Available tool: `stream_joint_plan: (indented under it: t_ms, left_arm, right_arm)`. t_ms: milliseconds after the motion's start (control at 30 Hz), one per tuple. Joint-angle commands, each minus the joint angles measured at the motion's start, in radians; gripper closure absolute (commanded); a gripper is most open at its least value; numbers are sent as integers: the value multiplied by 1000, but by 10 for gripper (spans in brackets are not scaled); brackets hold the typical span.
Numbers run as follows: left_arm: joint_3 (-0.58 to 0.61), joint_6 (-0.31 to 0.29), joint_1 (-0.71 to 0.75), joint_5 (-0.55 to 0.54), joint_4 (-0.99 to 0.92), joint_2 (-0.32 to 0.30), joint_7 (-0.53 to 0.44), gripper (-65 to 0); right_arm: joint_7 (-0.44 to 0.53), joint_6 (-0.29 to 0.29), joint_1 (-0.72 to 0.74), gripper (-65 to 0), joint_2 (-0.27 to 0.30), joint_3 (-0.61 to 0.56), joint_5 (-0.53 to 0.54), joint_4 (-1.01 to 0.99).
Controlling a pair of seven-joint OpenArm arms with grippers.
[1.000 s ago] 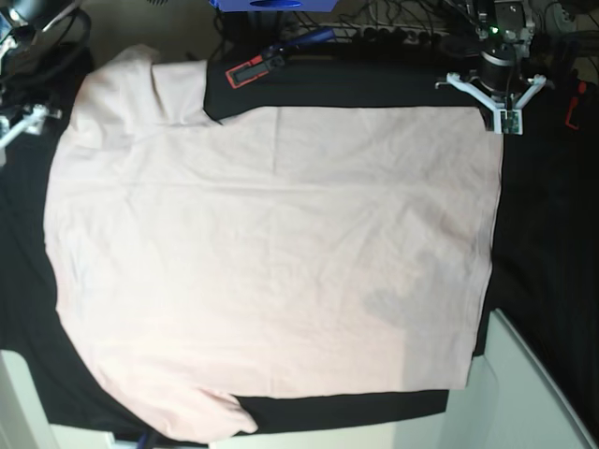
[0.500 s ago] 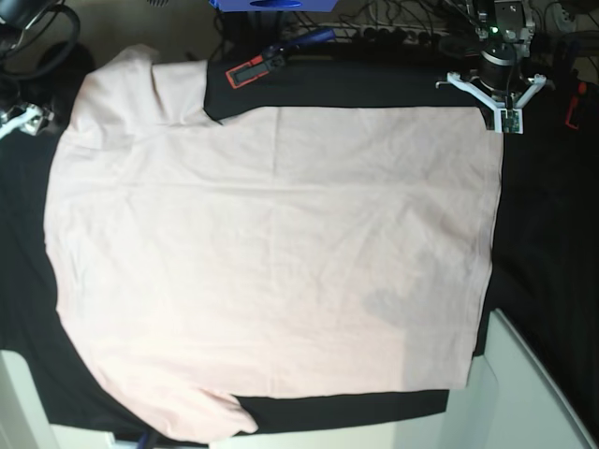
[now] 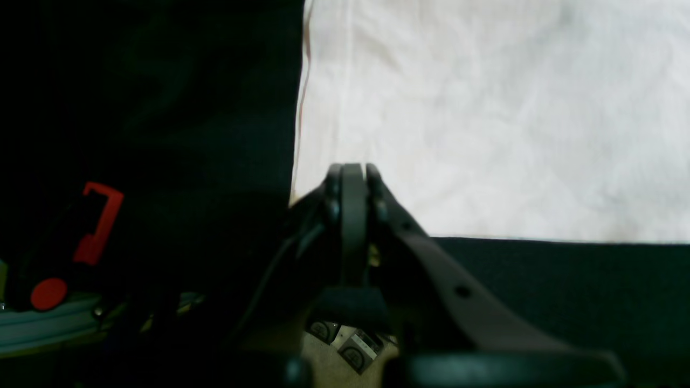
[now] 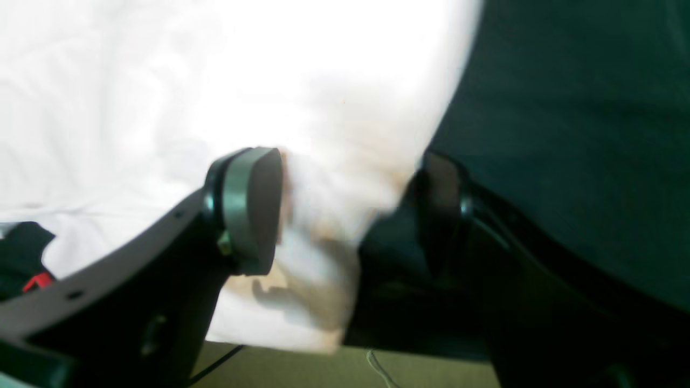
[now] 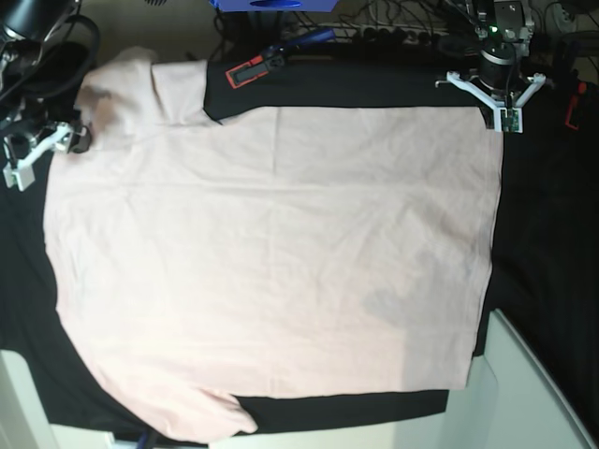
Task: Fold the T-shirt properly
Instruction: 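Position right gripper at sleeve corner and left gripper at hem corner, then close both grippers on the pink shirt's edge corners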
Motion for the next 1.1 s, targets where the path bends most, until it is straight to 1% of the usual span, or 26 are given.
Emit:
stream_joint_plan:
  t_ms: [0,167,333,367,400,433,500,533,567,667,733,767,800,833,867,900,933,1000,1067]
  left_arm:
    - [-4,9,11,1,13,-9,-18,0]
    - [-4,9,12,1,12,-9,-18,0]
    - [-4,9,6,1,-34,-9,-23,0]
    - [-4,9,4,1,-44,-9,-23,0]
    - [-4,9,4,1,-51,-9,-23,0]
    - [-4,9,4,1,-57,-9,-23,0]
    - [-4,9,4,1,-59,-9,-23,0]
    - [-4,9,4,1,-59,-7,-23,0]
    - [-4,9,4,1,-59,-7,-21,0]
    - [-4,9,4,-1,-59,-7,-20,0]
    - [-6,9,4,-9,-57,-7,-18,0]
    - [-6,9,4,-38,-57,-7,-18,0]
    - [-7,9,4,-84,-57,-9,-17,0]
    - [-20,9,8,-147,-57,-13,-17,-20]
    - [-41,9,11,-220,-57,-13,-12,-57]
    - [-66,9,12,-296,-57,-15,9,-114]
    - [-90,9,12,-360,-57,-19,48,-185]
    - [-116,9,9,-441,-57,-42,112,-287]
    - [-125,8,11,-493,-53,-59,135,-348]
  right_arm:
    - [2,7,5,-363,15,5,8,10]
    - [2,7,25,-360,15,9,6,10]
    - [2,7,26,-357,15,6,4,10]
    - [2,7,26,-345,15,8,3,10]
    - [2,7,26,-321,15,8,3,10]
    - [2,7,26,-280,16,3,3,10]
    - [2,7,26,-165,16,3,3,10]
    - [2,7,28,-120,16,3,1,10]
    - [2,7,34,-91,16,3,1,10]
    - [-1,7,45,-87,16,3,1,-32]
    - [3,7,48,-51,16,1,1,-72]
    - [3,7,48,-17,18,1,1,-90]
    - [5,7,48,0,19,0,1,-99]
    - [16,7,48,0,19,0,1,-107]
    - [29,7,48,-3,19,0,1,-108]
    - [42,7,46,-3,19,0,1,-108]
    - [46,7,43,-3,19,0,1,-108]
    - [48,7,43,-3,19,0,0,-108]
    - [48,7,43,-3,19,0,0,-108]
